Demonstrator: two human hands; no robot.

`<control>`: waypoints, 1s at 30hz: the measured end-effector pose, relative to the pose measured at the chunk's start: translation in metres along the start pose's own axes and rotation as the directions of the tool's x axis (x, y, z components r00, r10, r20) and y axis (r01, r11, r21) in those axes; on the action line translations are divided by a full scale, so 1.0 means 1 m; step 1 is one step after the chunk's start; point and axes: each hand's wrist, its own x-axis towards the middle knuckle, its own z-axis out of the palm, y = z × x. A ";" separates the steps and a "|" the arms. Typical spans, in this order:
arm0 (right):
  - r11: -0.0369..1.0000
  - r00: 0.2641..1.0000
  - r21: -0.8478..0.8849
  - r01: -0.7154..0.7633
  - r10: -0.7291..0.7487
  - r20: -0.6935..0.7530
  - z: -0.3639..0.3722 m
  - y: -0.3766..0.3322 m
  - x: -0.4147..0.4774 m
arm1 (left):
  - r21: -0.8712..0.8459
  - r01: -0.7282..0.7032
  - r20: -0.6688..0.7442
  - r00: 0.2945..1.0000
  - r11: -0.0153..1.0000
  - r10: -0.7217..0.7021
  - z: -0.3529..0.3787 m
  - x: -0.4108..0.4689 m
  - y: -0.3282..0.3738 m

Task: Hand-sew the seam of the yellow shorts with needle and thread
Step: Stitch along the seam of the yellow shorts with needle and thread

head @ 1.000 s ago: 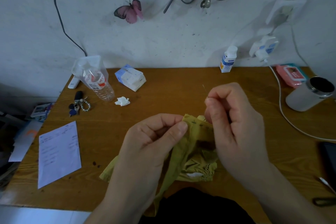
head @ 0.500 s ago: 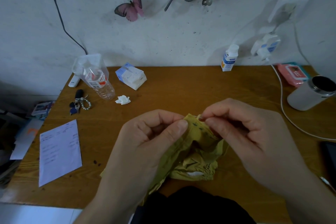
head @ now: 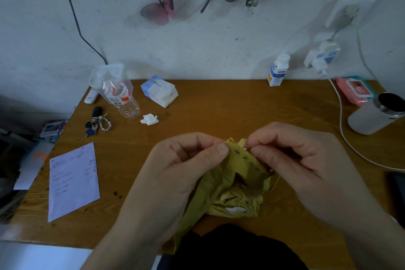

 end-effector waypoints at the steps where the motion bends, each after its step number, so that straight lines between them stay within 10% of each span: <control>1: 1.000 1.000 0.006 -0.004 0.004 0.005 0.000 0.000 0.000 | -0.018 0.012 0.004 1.000 1.000 -0.012 0.000 0.000 0.000; 30: 0.991 0.999 0.136 -0.007 0.002 0.042 0.003 0.005 -0.004 | -0.097 0.162 0.144 0.978 0.982 -0.147 0.001 0.005 0.004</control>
